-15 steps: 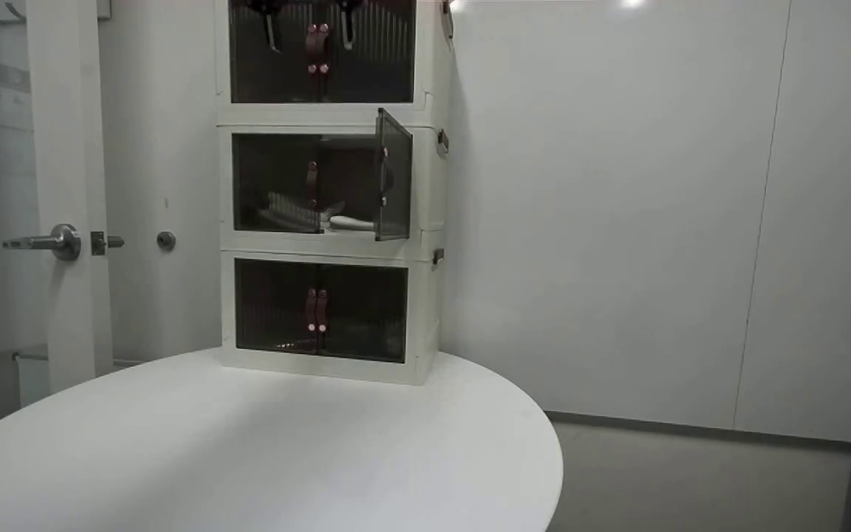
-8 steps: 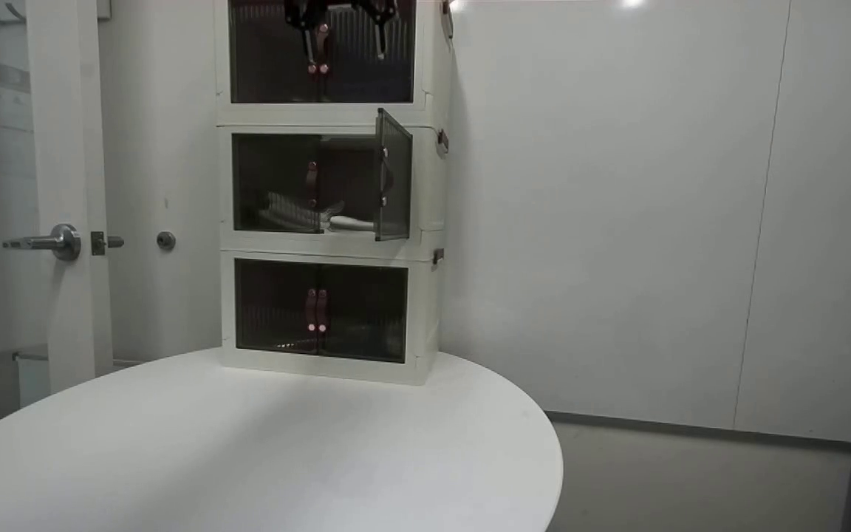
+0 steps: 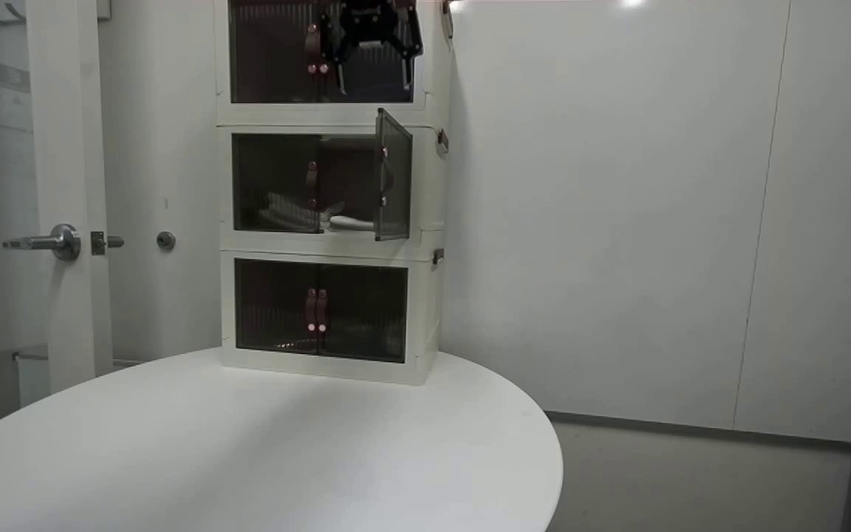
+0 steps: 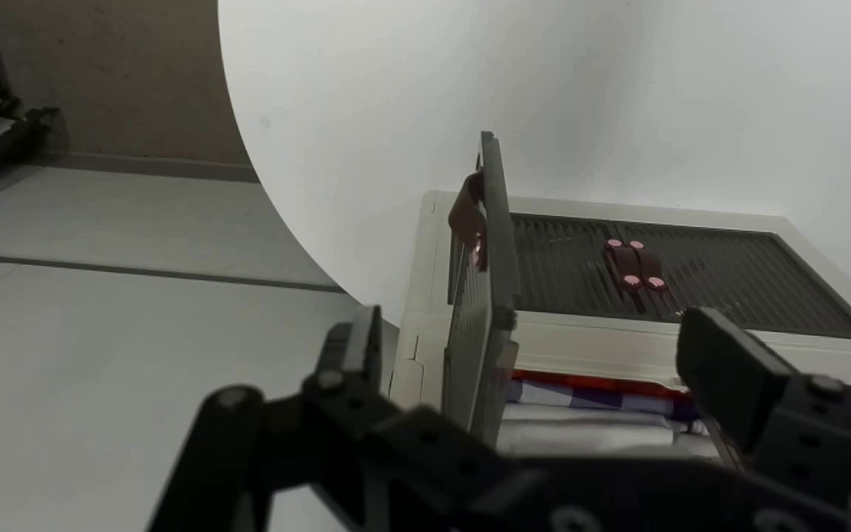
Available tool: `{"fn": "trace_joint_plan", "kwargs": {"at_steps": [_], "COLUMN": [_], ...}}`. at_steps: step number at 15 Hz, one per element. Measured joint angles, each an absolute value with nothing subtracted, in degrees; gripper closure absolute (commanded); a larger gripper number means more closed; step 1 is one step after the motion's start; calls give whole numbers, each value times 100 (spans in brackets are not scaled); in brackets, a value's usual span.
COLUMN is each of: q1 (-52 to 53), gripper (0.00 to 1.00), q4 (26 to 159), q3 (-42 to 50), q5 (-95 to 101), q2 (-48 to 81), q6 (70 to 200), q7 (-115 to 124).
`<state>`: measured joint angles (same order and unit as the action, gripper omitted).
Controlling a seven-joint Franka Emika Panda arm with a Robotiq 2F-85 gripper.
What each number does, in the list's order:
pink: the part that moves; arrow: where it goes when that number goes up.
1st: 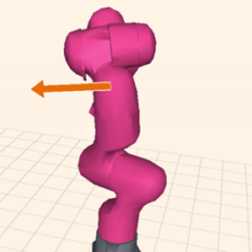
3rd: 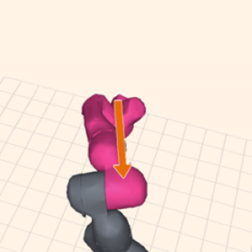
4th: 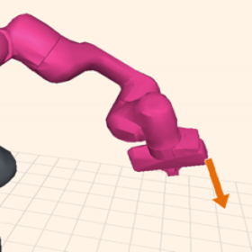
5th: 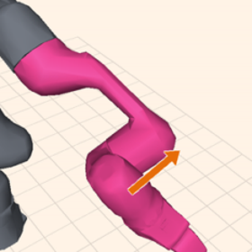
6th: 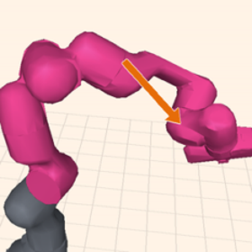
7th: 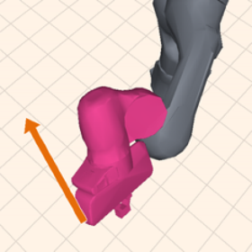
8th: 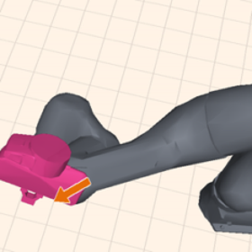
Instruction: Close the cabinet door
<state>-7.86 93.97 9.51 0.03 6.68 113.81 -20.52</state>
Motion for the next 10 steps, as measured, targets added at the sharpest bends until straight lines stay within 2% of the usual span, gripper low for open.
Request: {"fn": "trace_joint_plan", "kwargs": {"at_steps": [10], "q1": [-981], "gripper": [0], "q4": [8472], "q3": [722], "q5": [-279], "q2": [1693], "q6": [10746], "q7": [-2237]}}
